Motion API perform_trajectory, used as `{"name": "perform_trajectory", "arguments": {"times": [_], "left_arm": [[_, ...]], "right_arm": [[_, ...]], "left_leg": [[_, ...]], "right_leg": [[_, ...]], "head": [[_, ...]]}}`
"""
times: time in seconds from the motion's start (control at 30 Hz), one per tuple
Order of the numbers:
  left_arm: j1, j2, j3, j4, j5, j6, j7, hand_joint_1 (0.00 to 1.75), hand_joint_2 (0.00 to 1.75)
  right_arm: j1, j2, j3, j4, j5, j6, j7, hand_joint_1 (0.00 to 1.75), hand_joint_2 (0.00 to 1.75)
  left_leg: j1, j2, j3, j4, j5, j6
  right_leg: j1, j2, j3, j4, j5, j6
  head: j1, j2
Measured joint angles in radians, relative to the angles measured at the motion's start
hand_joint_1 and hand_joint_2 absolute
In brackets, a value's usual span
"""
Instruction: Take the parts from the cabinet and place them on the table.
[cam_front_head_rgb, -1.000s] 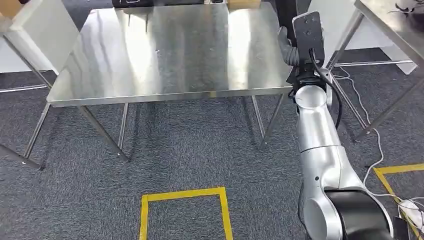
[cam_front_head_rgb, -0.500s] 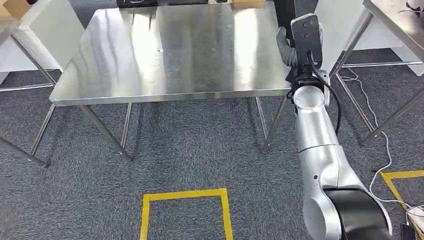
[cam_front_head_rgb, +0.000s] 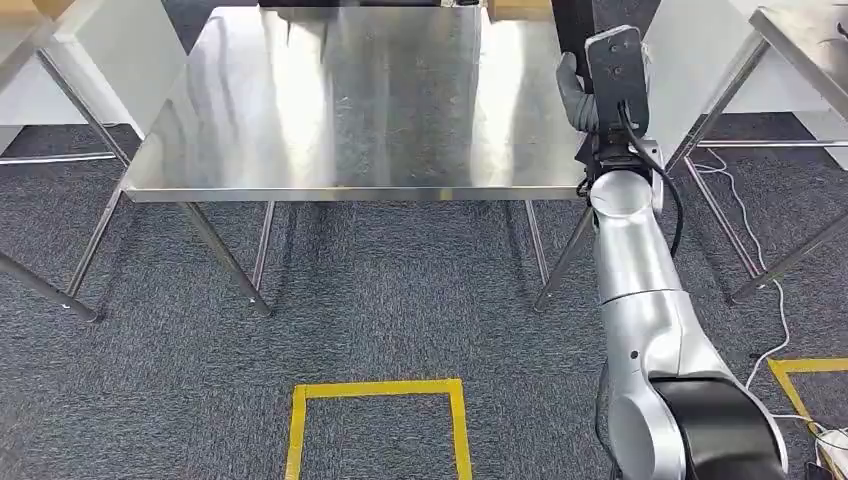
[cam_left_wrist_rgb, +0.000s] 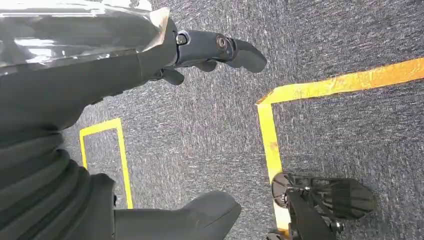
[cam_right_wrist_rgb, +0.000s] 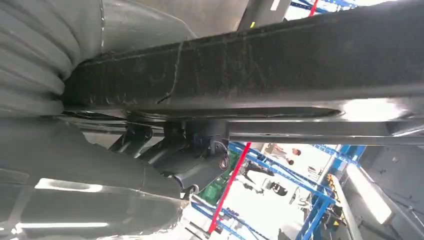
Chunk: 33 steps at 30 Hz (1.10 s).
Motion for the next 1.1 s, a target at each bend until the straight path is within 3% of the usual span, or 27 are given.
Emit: {"name": "perform_trajectory", "arguments": {"times": [0.3,0.43,0.53,0.63,0.67,0.7,0.77,0.8,0.83,0.87,0.9,0.97,1.0,1.03,1.07,1.1], "left_arm": [[0.0,0.0,0.0,0.0,0.003,-0.013,0.01,0.0,1.75],[0.0,0.0,0.0,0.0,0.0,-0.011,0.012,0.0,1.75],[0.001,0.001,0.0,0.0,-0.004,-0.004,0.013,0.0,1.75],[0.001,0.001,0.0,0.0,-0.007,0.002,0.013,0.0,1.75],[0.002,0.0,0.0,0.0,-0.007,0.003,0.013,0.0,1.75],[0.002,-0.003,0.0,0.0,-0.007,0.004,0.013,0.0,1.75],[0.0,-0.003,0.0,0.0,-0.008,0.005,0.013,0.0,1.75],[-0.001,-0.004,0.0,0.0,-0.009,0.006,0.013,0.0,1.75],[0.0,-0.004,0.0,0.0,-0.009,0.008,0.013,0.0,1.75],[0.001,-0.005,0.0,0.0,-0.009,0.008,0.013,0.0,1.75],[0.002,-0.006,0.0,0.0,-0.009,0.011,0.012,0.0,1.75],[0.002,-0.008,0.0,0.0,-0.009,0.015,0.008,0.0,1.75],[0.001,-0.007,0.0,0.0,-0.009,0.02,0.007,0.0,1.75],[0.001,-0.007,0.0,0.0,-0.01,0.023,0.005,0.0,1.75],[0.001,-0.008,0.0,0.0,-0.01,0.024,0.005,0.0,1.75],[0.001,-0.008,0.0,0.0,-0.012,0.024,0.005,0.0,1.75]], "right_arm": [[-0.001,0.0,0.0,0.0,0.0,0.011,0.002,1.75,1.75],[-0.002,-0.002,0.0,0.0,0.0,0.013,0.002,1.75,1.75],[-0.002,-0.002,0.0,0.0,0.0,0.013,0.002,1.75,1.75],[-0.002,-0.002,0.0,-0.002,0.0,0.013,0.002,1.75,1.75],[-0.002,-0.003,0.0,-0.004,0.0,0.013,0.003,1.75,1.75],[-0.003,-0.004,0.0,-0.004,0.0,0.013,0.003,1.75,1.75],[-0.005,-0.008,0.0,-0.004,0.0,0.013,0.003,1.75,1.75],[-0.001,-0.01,0.0,-0.003,0.0,0.013,0.004,1.75,1.75],[0.005,-0.013,0.0,-0.003,0.0,0.013,0.006,1.75,1.75],[0.009,-0.015,0.0,-0.003,0.0,0.013,0.008,1.75,1.75],[0.011,-0.017,0.0,-0.003,-0.001,0.013,0.01,1.75,1.75],[0.009,-0.021,0.0,-0.003,-0.002,0.013,0.01,1.75,1.75],[0.007,-0.024,0.0,-0.003,-0.002,0.013,0.01,1.75,1.75],[0.007,-0.023,0.001,-0.002,-0.002,0.013,0.009,1.75,1.75],[0.008,-0.022,0.0,-0.002,-0.002,0.013,0.009,1.75,1.75],[0.011,-0.022,0.0,-0.002,-0.002,0.013,0.01,1.75,1.75]], "left_leg": [[-0.001,0.0,0.0,0.001,0.001,0.003],[-0.002,0.0,0.0,0.002,-0.001,0.006],[-0.005,0.0,-0.001,0.004,-0.005,0.013],[-0.009,-0.001,0.003,-0.004,-0.008,0.025],[0.006,-0.002,0.017,-0.022,0.001,0.035],[0.002,-0.001,0.024,-0.027,0.002,0.038],[0.003,-0.001,0.027,-0.026,-0.001,0.045],[0.003,-0.003,0.027,-0.026,-0.003,0.047],[0.002,-0.009,0.028,-0.026,-0.004,0.046],[0.002,-0.013,0.03,-0.025,-0.007,0.043],[0.004,-0.018,0.033,-0.024,-0.009,0.04],[0.007,-0.027,0.038,-0.013,-0.021,0.027],[0.007,-0.029,0.036,-0.005,-0.029,0.019],[0.0,-0.031,0.032,-0.001,-0.034,0.012],[0.0,-0.031,0.032,-0.001,-0.034,0.01],[0.003,-0.031,0.034,-0.003,-0.033,0.008]], "right_leg": [[-0.001,0.0,0.0,-0.001,0.002,0.003],[-0.009,0.0,-0.001,-0.002,0.003,0.008],[-0.013,0.0,0.0,-0.003,0.002,0.012],[-0.015,-0.002,0.005,-0.012,0.001,0.026],[-0.01,-0.001,-0.003,-0.003,-0.004,0.028],[-0.013,0.005,-0.01,0.025,-0.017,0.025],[-0.012,0.012,-0.09,0.175,-0.081,0.01],[-0.01,0.017,-0.137,0.258,-0.108,0.008],[-0.01,0.019,-0.17,0.311,-0.116,0.012],[-0.011,0.019,-0.177,0.309,-0.104,0.019],[-0.013,0.019,-0.16,0.263,-0.075,0.028],[-0.02,0.019,-0.075,0.067,0.015,0.048],[-0.021,0.019,-0.056,0.016,0.031,0.045],[-0.012,0.021,-0.044,0.014,0.029,0.035],[-0.014,0.021,-0.046,0.016,0.031,0.024],[-0.009,0.021,-0.047,0.017,0.029,0.02]], "head": [[0.0,0.0],[0.0,0.0],[0.0,0.0],[-0.002,0.0],[0.001,0.0],[0.003,0.0],[0.005,0.0],[0.005,0.0],[0.005,0.0],[0.005,0.0],[0.006,0.0],[0.008,0.0],[0.011,0.0],[0.011,0.0],[0.008,0.0],[0.006,0.0]]}}
